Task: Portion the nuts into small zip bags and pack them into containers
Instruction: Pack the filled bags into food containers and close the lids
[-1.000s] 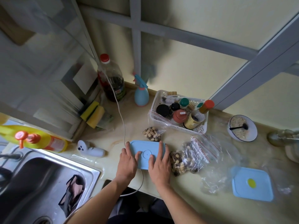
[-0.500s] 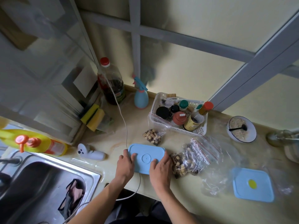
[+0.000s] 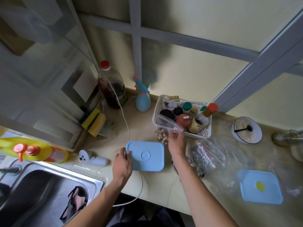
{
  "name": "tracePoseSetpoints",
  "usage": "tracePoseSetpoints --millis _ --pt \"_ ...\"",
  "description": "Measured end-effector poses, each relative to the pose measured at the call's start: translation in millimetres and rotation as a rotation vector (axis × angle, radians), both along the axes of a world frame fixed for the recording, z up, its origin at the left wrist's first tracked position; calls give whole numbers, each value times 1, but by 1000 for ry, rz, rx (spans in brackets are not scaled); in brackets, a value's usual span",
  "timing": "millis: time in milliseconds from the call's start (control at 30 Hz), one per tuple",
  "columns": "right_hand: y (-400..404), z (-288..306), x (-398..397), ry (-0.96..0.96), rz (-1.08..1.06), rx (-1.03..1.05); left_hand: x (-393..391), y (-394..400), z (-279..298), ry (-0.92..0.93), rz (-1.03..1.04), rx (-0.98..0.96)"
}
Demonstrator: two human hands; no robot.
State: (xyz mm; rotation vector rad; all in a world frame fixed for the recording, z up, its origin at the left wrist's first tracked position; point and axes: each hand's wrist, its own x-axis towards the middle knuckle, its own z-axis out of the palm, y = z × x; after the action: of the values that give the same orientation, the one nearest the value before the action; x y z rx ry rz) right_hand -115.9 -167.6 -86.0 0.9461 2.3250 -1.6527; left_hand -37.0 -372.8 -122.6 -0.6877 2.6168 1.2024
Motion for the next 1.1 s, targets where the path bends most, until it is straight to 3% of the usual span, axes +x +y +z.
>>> tracePoseSetpoints --millis 233,367,700,900,1000,1100 --pt "13 5 48 210 -295 288 -53 12 7 -21 -16 64" --pt "18 -2 66 277 -413 298 -77 19 1 -66 92 152" --pt "8 -6 78 120 -329 104 -69 30 -2 -78 19 69" --pt "23 -13 86 73 -271 49 -25 63 7 374 -85 -198" --pt "30 -21 92 37 -162 13 0 85 14 426 -226 -146" --pt "42 -23 98 17 -87 17 25 106 11 345 -374 22"
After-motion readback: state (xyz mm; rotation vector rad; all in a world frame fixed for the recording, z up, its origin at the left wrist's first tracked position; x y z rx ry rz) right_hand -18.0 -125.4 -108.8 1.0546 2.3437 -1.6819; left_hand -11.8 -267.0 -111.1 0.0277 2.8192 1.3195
